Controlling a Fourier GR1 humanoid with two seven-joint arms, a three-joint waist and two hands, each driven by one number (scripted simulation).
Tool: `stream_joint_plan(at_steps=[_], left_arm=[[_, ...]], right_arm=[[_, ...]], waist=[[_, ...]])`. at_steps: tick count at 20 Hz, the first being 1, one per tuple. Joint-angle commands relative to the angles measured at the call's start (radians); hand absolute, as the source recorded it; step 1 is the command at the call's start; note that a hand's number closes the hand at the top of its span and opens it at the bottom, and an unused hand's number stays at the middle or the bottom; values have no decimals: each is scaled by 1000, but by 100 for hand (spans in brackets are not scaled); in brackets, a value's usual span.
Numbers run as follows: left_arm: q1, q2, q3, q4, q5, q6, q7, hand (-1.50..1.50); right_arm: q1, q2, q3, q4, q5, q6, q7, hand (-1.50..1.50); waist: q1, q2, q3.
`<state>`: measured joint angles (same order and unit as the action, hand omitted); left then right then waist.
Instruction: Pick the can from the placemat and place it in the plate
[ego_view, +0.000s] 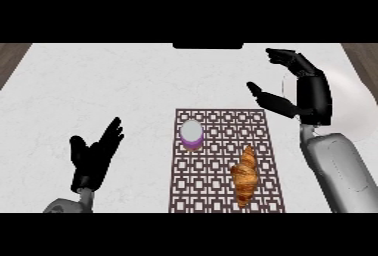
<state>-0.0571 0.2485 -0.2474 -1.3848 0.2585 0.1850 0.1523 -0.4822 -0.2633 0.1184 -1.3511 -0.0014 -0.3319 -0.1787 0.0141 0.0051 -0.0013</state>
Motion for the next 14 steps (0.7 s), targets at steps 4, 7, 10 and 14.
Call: stream_joint_plan(at_steps=[4, 7, 10, 14], left_arm=[[87, -18, 35, -3, 6, -48, -24, 0], [56, -45, 35, 28, -12, -16, -24, 0], [53, -23, 35, -20, -5, -8, 29, 0], [76, -32, 35, 7, -18, -19, -27, 0]], right_arm=[[88, 72, 32, -26, 58, 10, -119, -150], [64, -77, 15, -91, 60, 130, 21, -150], [48, -157, 147, -89, 163, 220, 148, -150], [-41, -202, 226, -140, 220, 329, 350, -150]], waist=[[-12, -6, 1], [-19, -7, 1], [-19, -12, -1], [-13, -10, -2]])
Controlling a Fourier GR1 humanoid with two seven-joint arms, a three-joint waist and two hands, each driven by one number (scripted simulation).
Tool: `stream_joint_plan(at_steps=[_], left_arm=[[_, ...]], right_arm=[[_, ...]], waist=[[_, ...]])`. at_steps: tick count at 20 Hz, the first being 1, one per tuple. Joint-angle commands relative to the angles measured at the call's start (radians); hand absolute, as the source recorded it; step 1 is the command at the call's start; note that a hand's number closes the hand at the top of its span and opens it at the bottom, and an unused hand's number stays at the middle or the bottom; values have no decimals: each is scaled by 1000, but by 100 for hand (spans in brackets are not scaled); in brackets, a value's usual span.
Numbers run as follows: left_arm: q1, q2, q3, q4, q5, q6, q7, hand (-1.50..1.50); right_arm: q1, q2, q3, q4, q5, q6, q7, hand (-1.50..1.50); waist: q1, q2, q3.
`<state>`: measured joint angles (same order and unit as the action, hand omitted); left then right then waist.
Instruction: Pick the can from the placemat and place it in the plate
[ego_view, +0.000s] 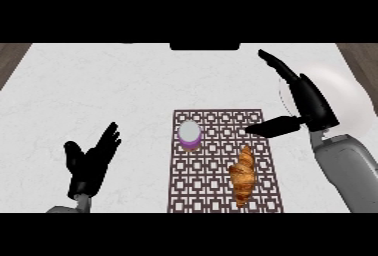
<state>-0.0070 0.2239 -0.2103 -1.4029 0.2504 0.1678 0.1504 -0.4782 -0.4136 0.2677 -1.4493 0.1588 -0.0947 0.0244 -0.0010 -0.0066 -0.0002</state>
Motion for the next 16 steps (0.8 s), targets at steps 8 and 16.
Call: stream_joint_plan(at_steps=[8, 16], left_arm=[[12, -17, 5, -17, -15, 1, 42, 0], [22, 11, 56, -12, -14, -67, 36, 0]], right_arm=[[-94, 64, 206, -126, 205, 159, 440, -150], [-39, 184, 243, -77, 368, 163, 493, -150]], waist=[[6, 5, 0], [5, 7, 0]])
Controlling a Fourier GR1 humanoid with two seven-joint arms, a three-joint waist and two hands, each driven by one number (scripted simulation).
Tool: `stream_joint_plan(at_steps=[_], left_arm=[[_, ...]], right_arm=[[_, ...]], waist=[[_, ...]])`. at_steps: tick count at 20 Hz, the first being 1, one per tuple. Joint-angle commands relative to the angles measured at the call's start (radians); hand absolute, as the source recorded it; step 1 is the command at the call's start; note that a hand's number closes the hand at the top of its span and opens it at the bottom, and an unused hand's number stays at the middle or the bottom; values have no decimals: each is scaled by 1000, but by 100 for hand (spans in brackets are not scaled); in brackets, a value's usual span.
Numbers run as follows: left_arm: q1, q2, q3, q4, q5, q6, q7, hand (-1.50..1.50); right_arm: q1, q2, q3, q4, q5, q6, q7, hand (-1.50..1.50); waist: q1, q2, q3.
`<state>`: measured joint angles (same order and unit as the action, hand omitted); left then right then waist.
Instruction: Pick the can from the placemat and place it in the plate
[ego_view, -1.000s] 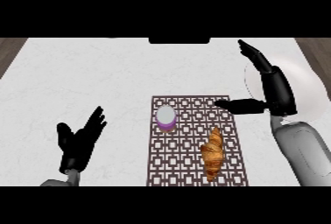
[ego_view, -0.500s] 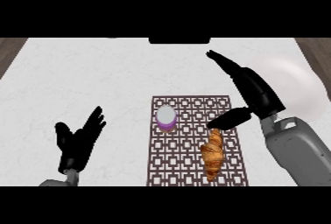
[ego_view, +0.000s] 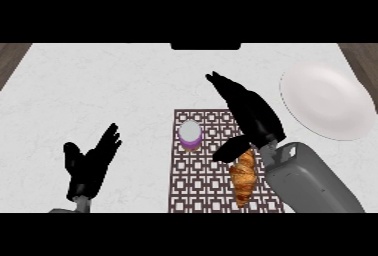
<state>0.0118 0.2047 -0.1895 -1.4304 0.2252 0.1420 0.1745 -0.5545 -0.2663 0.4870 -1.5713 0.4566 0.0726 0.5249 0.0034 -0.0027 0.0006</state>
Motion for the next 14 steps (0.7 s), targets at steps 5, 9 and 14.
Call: stream_joint_plan(at_steps=[5, 9, 14], left_arm=[[18, -59, -20, 22, -53, 25, -6, 0], [51, -29, 24, 28, -43, -28, -26, 0], [5, -33, 55, 47, -53, -55, -16, 0]], right_arm=[[106, 118, 70, -35, 96, 45, 99, -150], [54, 187, 24, 113, 126, 66, 12, -150], [79, 252, 35, 161, 237, 32, -17, -150]], waist=[[-6, 1, -1], [1, 2, -1], [0, 3, -1]])
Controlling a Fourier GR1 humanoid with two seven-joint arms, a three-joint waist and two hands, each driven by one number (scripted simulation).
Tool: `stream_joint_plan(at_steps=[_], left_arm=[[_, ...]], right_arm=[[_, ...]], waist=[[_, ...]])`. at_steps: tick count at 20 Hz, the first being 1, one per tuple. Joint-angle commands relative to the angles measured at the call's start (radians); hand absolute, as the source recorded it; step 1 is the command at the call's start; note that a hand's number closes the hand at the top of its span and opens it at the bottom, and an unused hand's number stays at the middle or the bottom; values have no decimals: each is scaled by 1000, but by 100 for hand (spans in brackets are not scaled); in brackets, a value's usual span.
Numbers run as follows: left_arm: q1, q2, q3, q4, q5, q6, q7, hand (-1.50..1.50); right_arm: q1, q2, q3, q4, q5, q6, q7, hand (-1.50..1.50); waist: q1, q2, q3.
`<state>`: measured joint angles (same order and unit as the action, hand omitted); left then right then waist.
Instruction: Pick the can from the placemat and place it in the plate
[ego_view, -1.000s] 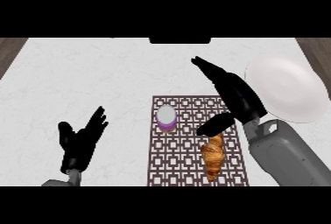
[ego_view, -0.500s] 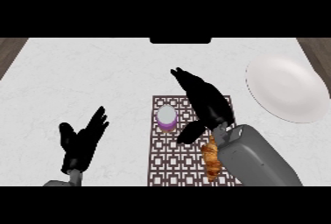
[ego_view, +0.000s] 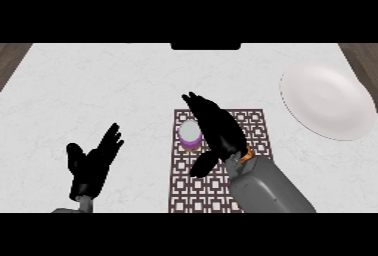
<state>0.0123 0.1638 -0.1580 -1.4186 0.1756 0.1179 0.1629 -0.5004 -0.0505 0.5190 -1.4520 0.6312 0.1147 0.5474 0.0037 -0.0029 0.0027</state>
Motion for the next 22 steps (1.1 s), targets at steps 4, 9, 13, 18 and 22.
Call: stream_joint_plan(at_steps=[4, 9, 13, 18, 22], left_arm=[[8, 14, 31, -48, 1, -24, 67, 0], [-14, -5, 34, -33, -9, -36, 92, 0], [70, -32, 30, -71, -28, -38, 40, 0], [-97, -49, 58, -10, -50, 0, 148, 0], [-18, -32, 66, 1, -32, -65, 62, 0]], right_arm=[[-2, -14, -73, 44, 83, 46, -26, -150], [-14, 50, 43, 184, 148, -119, 14, -150], [11, 50, 27, 100, 146, -15, 53, -150], [16, 41, -15, 236, 141, -46, -95, -150], [-62, 50, 82, 380, 127, -61, -108, 150]], waist=[[0, 3, -3], [4, 4, -3], [2, 2, -3], [-3, 3, -3], [7, 4, -3]])
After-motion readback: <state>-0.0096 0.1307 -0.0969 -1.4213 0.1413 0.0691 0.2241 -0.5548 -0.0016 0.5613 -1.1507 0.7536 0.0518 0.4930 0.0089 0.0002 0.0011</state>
